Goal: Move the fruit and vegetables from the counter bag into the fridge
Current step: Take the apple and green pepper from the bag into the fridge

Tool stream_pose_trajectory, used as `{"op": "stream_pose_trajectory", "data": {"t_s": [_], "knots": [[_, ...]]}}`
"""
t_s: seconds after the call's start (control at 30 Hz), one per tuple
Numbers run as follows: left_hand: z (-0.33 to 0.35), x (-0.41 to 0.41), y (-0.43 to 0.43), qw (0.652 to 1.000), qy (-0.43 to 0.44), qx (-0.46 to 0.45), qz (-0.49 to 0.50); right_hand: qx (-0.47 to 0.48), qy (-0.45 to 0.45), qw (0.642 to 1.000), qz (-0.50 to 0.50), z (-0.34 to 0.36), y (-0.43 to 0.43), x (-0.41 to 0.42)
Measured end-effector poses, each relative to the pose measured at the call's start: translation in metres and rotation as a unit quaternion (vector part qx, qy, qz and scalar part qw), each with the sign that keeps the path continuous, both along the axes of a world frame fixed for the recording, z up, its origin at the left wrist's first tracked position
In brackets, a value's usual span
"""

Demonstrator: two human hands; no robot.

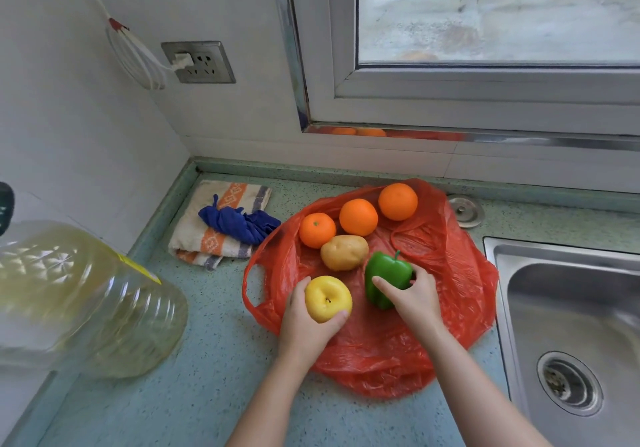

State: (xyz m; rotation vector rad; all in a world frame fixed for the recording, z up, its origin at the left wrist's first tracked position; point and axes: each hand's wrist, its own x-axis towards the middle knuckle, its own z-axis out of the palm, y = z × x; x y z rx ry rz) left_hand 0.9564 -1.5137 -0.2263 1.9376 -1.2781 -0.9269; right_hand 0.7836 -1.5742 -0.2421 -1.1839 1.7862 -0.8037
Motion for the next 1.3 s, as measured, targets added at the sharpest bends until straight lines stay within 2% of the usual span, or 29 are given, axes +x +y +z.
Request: {"op": "stream_pose_trajectory", "data": {"t_s": [0.23, 0.37, 0.6, 0.83, 0.97, 1.3], "knots": [[0.04, -0.008, 0.014, 0.997, 0.044, -0.062, -0.011, -0.121, -0.012, 0.992, 0.021, 0.046, 0.027, -0.022], [0.075, -0.022, 0.018, 0.989, 0.088, -0.102, -0.058, -0.197, 0.016, 0.98, 0.008, 0.076, 0.046, -0.041], [0.115, -0.039, 0.029, 0.966, 0.163, -0.131, -0.15, -0.271, 0.049, 0.96, -0.039, 0.12, 0.086, -0.068], [0.119, -0.039, 0.04, 0.947, 0.146, -0.15, -0.243, -0.297, 0.061, 0.947, -0.106, 0.136, 0.138, -0.063], [0.115, -0.039, 0.048, 0.933, 0.171, -0.147, -0.281, -0.288, 0.068, 0.942, -0.158, 0.138, 0.171, -0.056], [0.114, -0.097, 0.089, 0.864, 0.228, -0.13, -0.43, -0.285, 0.122, 0.895, -0.322, 0.142, 0.278, -0.076]]}}
